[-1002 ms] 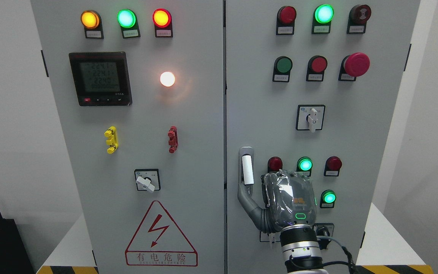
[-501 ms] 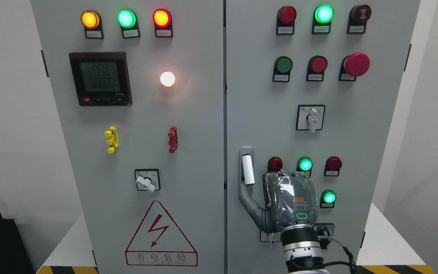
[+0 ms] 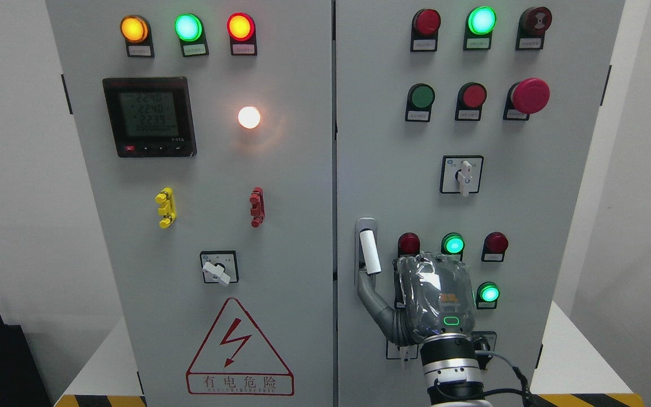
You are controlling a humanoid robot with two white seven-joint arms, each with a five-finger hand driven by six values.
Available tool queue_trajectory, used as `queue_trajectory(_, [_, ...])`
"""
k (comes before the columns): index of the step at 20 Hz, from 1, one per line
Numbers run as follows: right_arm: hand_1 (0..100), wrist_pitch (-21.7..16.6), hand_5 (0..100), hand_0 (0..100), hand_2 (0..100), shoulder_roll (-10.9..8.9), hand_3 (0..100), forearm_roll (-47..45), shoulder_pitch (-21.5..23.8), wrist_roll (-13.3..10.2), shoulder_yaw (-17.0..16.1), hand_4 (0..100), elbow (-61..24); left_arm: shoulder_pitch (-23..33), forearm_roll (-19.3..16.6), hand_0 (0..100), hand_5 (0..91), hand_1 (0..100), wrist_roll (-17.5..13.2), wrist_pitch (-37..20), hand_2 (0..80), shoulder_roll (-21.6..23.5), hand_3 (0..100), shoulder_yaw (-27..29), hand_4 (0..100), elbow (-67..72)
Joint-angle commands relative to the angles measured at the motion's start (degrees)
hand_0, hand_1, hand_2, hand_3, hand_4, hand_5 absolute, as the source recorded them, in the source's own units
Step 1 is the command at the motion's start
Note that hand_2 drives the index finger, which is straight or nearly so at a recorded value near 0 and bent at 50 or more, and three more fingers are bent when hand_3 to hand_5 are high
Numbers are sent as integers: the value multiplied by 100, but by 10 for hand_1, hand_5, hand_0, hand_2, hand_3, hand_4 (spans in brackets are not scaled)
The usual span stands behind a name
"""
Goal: Release door handle
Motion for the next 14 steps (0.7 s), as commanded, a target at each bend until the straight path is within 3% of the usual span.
queue_trajectory(1, [111,1,968,438,963,-16,1000,5,0,-30,-61,1000,-4,2,0,120,0,389,4,0,0,0,0,62,0,97])
queue_trajectory(14, [124,-8,968,438,963,-42,1000,14,0,-56,-140,1000,-4,2,0,120,0,389,4,0,0,0,0,62,0,97])
